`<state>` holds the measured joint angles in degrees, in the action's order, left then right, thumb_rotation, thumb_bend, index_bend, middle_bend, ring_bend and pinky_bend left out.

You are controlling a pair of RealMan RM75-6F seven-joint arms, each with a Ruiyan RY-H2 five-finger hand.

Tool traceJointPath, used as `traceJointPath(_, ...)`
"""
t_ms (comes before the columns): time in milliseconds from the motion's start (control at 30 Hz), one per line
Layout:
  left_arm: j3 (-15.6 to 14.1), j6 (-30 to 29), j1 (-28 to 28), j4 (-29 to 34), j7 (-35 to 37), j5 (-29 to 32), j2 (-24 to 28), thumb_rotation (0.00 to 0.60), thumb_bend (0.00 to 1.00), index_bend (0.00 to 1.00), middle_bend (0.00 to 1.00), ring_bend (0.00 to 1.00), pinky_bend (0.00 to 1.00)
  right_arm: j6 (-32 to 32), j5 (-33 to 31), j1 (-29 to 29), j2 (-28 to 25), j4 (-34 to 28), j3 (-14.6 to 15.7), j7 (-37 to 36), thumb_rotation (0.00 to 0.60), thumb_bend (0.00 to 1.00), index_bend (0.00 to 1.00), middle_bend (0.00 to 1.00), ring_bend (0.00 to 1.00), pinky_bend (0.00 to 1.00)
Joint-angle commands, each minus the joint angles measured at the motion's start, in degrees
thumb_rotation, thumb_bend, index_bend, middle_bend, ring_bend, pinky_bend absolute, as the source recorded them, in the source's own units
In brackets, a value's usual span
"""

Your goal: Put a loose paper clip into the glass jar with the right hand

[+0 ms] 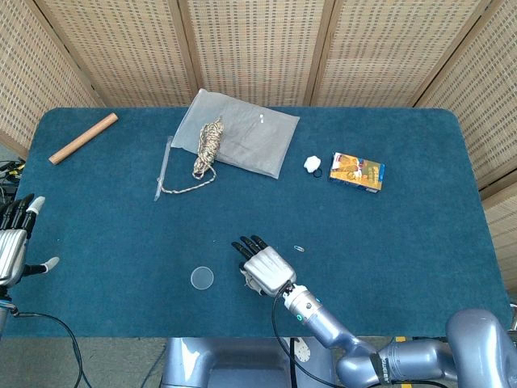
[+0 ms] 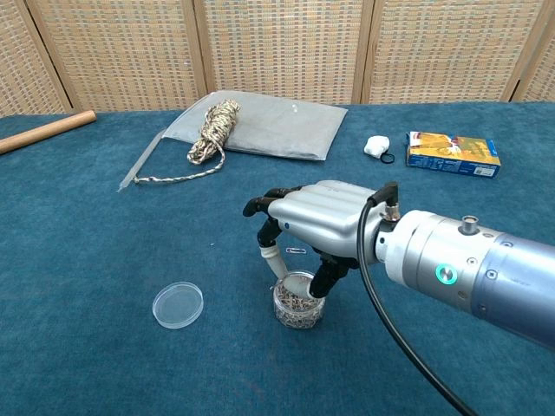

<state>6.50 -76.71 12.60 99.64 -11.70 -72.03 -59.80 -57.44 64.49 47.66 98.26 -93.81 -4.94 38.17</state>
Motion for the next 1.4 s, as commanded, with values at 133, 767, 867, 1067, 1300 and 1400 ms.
traceJointPath(133, -0.01, 0.0, 0.01, 0.01, -0.02, 0.01, 0.0, 0.6, 0.0, 0.0, 0.0, 0.0, 0.0, 0.12, -0.82, -0.07, 0.45, 1.26, 0.29, 1.2, 0.6, 0.43, 0.68, 0.07, 0.0, 0.1)
traceJointPath(767, -0.04, 0.27, 0.11, 0.05, -0.03, 0.2, 0.06, 0.6, 0.0, 0.0, 0.0, 0.0, 0.0, 0.99, -6.03, 0.56, -0.93, -0.47, 0.27, 5.71, 0.6, 0.3, 0.44, 0.08, 0.0, 0.1)
traceJointPath(867, -0.05, 0.18, 0.07, 0.14, -0.03, 0.18, 0.11, 0.6, 0.0, 0.0, 0.0, 0.0, 0.0, 0.44, -6.24, 0.53, -1.2, -0.82, 0.22, 6.04, 0.6, 0.29, 0.43, 0.08, 0.0, 0.1)
traceJointPath(1067, -0.08, 0.11, 0.03, 0.22, -0.12, 0.18, 0.13, 0.6, 0.0, 0.0, 0.0, 0.0, 0.0, -0.73, -6.39, 0.33, -2.32, -2.77, -0.19, 5.98, 0.6, 0.28, 0.42, 0.08, 0.0, 0.1)
traceJointPath(1300, -0.28, -0.22, -0.24, 0.26, 0.31, -0.25, 0.22, 0.6, 0.0, 0.0, 0.0, 0.0, 0.0, -6.17, -0.79, -1.75, -8.37, -6.92, -1.88, 2.95, 0.6, 0.28, 0.4, 0.08, 0.0, 0.1)
traceJointPath(1400, -0.59, -0.68, -0.61, 0.14, 0.67, -0.86, 0.23, 0.6, 0.0, 0.0, 0.0, 0.0, 0.0, -9.49, 4.48, -4.03, -12.77, -6.53, -1.35, -0.78, 0.6, 0.27, 0.32, 0.08, 0.0, 0.08)
